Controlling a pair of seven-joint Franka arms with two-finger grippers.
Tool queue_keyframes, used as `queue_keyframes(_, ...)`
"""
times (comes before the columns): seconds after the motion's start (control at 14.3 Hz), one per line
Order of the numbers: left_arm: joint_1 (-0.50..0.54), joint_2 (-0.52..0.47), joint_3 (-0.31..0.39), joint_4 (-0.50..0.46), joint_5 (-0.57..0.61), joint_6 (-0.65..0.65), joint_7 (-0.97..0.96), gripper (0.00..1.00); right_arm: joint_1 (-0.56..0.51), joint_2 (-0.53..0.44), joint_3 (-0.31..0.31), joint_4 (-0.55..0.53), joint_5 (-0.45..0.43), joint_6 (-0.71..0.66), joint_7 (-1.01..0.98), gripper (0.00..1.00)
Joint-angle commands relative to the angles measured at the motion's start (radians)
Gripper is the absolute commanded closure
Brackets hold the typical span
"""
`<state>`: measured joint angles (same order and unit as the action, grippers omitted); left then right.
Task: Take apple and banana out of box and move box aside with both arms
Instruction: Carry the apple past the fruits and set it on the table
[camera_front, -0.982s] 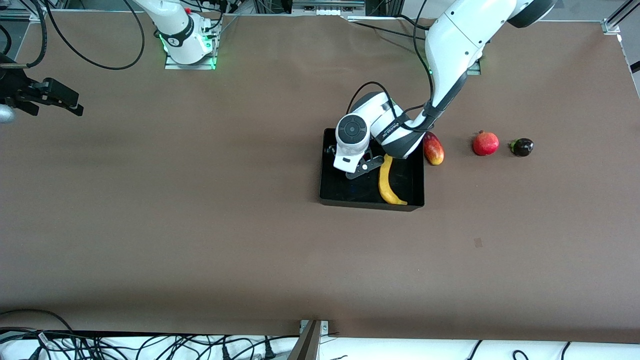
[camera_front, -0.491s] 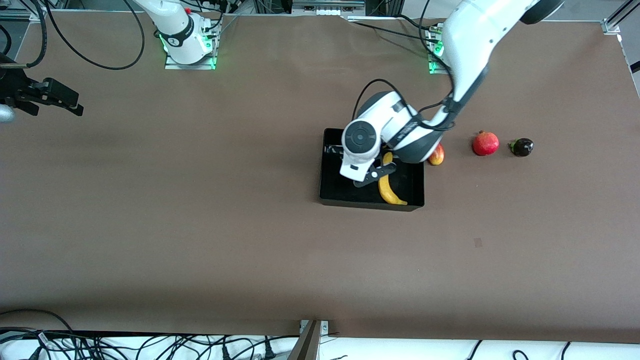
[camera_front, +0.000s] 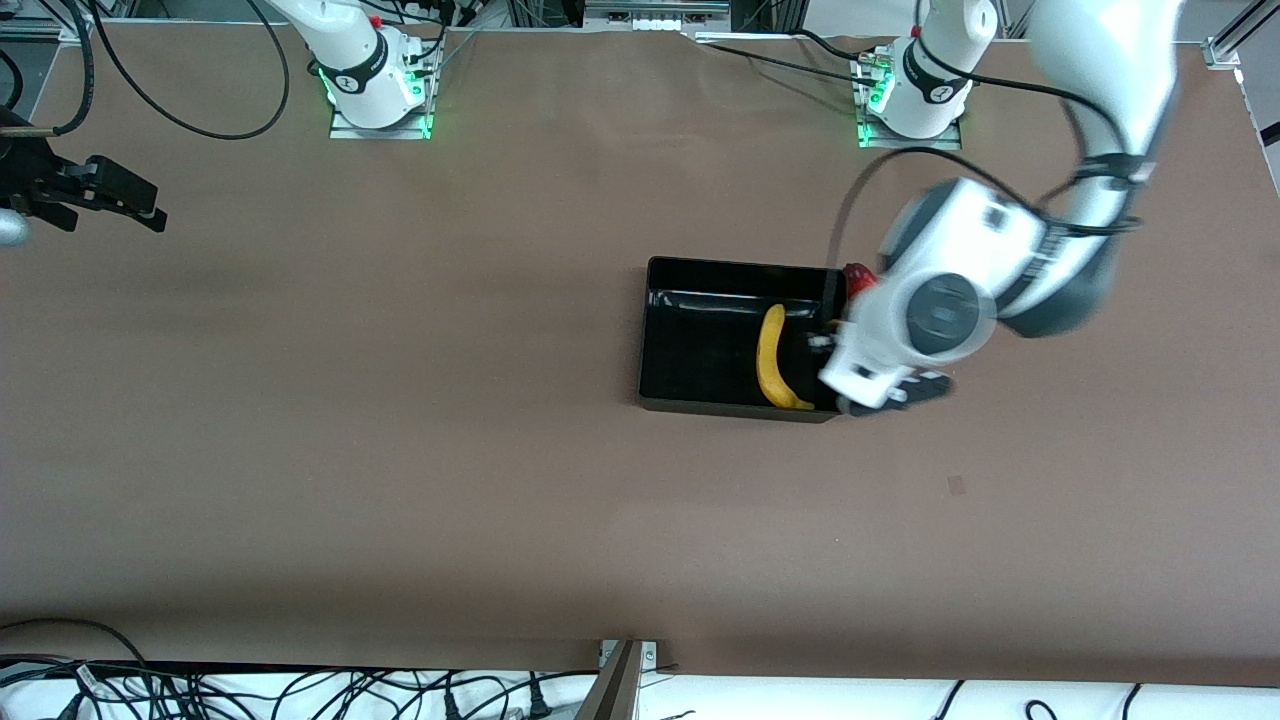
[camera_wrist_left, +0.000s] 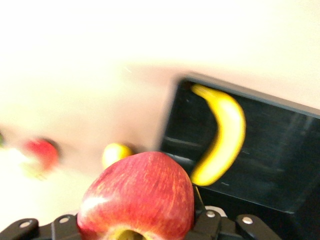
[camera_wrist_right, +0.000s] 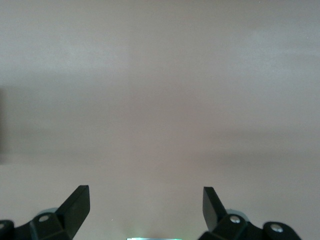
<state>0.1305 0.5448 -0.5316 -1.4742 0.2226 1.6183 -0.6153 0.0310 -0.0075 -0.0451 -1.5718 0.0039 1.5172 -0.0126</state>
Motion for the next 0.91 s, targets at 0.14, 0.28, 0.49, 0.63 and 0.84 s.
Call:
queue_keyframes(0.14, 0.176, 0.029, -0.008, -0.058, 0.181, 0.136, 0.383, 1.0, -0.003, 0.007, 0.001, 0.016, -0.009, -0.005, -0.013, 0.0)
queue_keyframes(0.28, 0.211, 0.055, -0.007, -0.077, 0.21, 0.243, 0.431, 1.0, -0.003, 0.006, 0.001, 0.016, -0.009, -0.005, -0.013, 0.0)
queue_keyframes(0.49, 0.234, 0.138, 0.008, -0.077, 0.297, 0.409, 0.48, 1.0, -0.003, 0.006, 0.001, 0.016, -0.009, -0.005, -0.013, 0.0)
queue_keyframes(0.63, 0.257, 0.194, 0.012, -0.077, 0.349, 0.501, 0.482, 1.0, -0.003, 0.006, 0.001, 0.016, -0.009, -0.005, -0.013, 0.0)
queue_keyframes(0.84, 0.264, 0.262, 0.068, -0.081, 0.374, 0.625, 0.482, 1.0, -0.003, 0.006, 0.001, 0.016, -0.009, -0.005, -0.013, 0.0)
